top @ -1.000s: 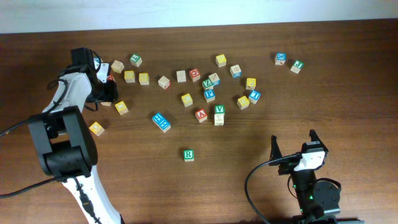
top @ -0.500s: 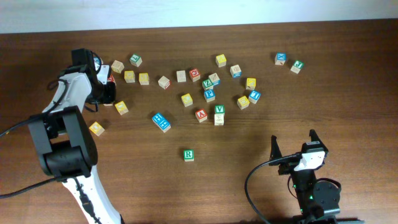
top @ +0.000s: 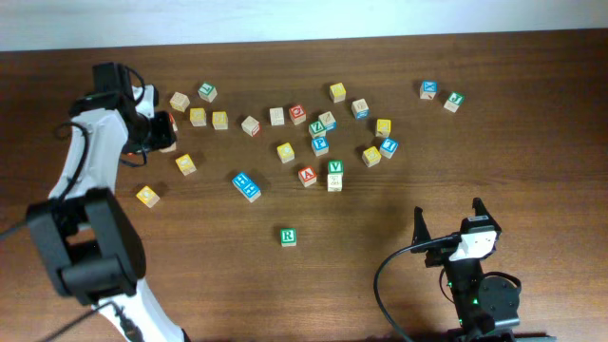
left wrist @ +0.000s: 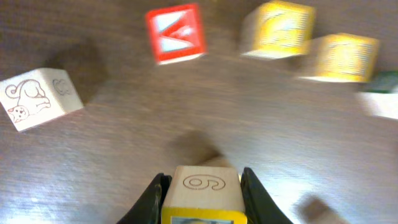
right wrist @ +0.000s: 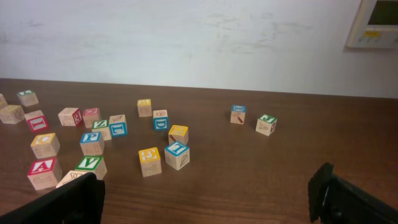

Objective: Spell out RSS
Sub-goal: 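Place the yellow S block right of the R block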

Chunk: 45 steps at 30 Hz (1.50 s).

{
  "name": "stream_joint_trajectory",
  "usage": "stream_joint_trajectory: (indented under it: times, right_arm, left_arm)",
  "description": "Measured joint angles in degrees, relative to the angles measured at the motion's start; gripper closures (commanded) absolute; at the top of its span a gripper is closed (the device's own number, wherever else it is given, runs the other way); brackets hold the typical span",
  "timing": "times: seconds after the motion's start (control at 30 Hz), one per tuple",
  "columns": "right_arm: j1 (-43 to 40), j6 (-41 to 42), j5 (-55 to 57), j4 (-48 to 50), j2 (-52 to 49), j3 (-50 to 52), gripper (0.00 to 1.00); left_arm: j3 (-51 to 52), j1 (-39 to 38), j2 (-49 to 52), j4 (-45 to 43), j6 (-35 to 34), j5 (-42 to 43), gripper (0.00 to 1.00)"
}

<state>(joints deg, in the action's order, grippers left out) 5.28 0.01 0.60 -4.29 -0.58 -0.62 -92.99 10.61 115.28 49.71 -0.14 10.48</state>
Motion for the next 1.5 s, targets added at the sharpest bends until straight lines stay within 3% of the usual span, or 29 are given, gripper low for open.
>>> stream_joint_trajectory:
  times: [0.2, 0.33, 0.43, 0.73, 0.9, 1.07, 1.3, 1.4, 1.5]
  right_arm:
    - [0.0, 0.0, 0.0, 0.0, 0.0, 0.0, 0.02]
    - [0.0, 0.0, 0.0, 0.0, 0.0, 0.0, 0.02]
    - [0.0, 0.0, 0.0, 0.0, 0.0, 0.0, 0.02]
    - [0.0, 0.0, 0.0, 0.0, 0.0, 0.0, 0.02]
    - [0.0, 0.0, 0.0, 0.0, 0.0, 0.0, 0.02]
    - [0.0, 0.0, 0.0, 0.0, 0.0, 0.0, 0.02]
    - [0.0, 0.0, 0.0, 0.0, 0.0, 0.0, 0.02]
    - [0.0, 0.0, 0.0, 0.0, 0.0, 0.0, 0.02]
    - [0.0, 0.1, 0.0, 0.0, 0.0, 0.0, 0.02]
  left_arm:
    - [-0.1, -2.9, -6.3, 14.0, -2.7, 17.3, 0.83]
    - [0.0, -11.6, -6.3, 22.1, -3.0, 21.4, 0.84]
    - [0.2, -21.3, -6.3, 22.9, -5.0, 21.8, 0.85]
    - [11.8, -46.9, -6.4, 9.4, -29.2, -0.3, 0.86]
    - [16.7, -55.0, -6.4, 4.0, -39.0, -10.7, 0.84]
    - [21.4, -57.0, -6.4, -0.3, -42.6, -16.7, 0.83]
    - [23.1, -57.0, -6.4, -3.6, -43.3, -18.1, 0.78]
    - [23.1, -57.0, -6.4, -3.8, -43.3, -18.1, 0.71]
    - [23.1, -57.0, -6.4, -3.8, -43.7, -18.1, 0.74]
